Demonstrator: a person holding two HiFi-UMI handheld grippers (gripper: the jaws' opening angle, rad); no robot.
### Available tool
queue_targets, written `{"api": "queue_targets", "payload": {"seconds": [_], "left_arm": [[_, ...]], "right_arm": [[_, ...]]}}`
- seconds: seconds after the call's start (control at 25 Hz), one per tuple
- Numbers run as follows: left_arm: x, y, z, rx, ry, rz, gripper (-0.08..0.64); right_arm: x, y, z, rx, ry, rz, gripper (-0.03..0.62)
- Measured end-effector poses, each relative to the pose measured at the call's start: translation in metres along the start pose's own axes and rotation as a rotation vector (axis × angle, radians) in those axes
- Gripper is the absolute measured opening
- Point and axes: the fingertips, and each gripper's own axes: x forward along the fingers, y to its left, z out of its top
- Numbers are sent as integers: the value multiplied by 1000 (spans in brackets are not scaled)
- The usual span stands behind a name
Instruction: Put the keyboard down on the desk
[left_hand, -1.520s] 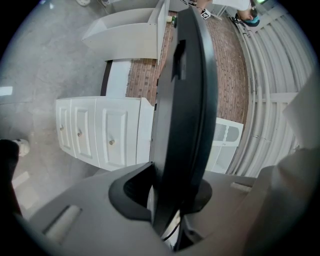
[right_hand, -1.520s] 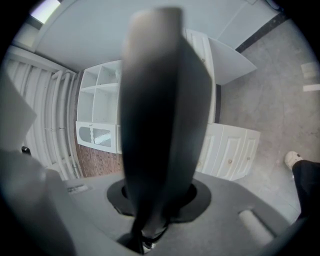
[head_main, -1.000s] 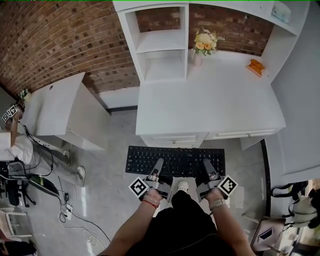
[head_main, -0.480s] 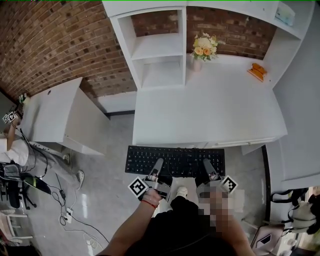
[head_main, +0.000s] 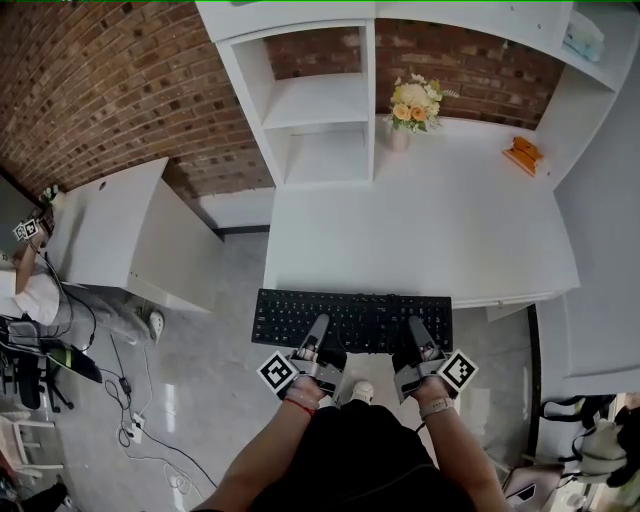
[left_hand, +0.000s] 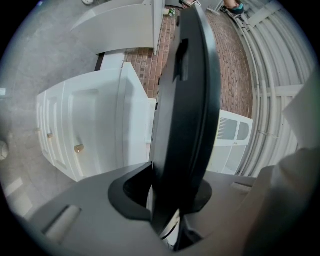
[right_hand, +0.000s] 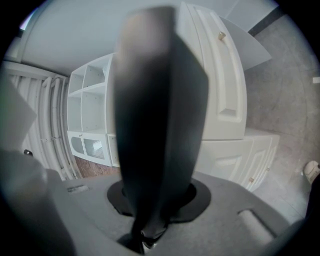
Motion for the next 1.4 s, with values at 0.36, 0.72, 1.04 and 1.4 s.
{"api": "queue_targets", "payload": {"seconds": [0.36,0.72,1.04,1.4], "left_arm": [[17,0,-2,7,-10,7,72],[42,-2,7,-2,-4,3,71],[77,3,17,-17,3,11,72],[111,12,31,-26,21,36,71]], "right_arm": [[13,4,14,21,8,11,74],[36,5,26,27,2,12,73],[65,4,45,21,-5,-9,74],[96,2,59,35,-21,-29,72]]}}
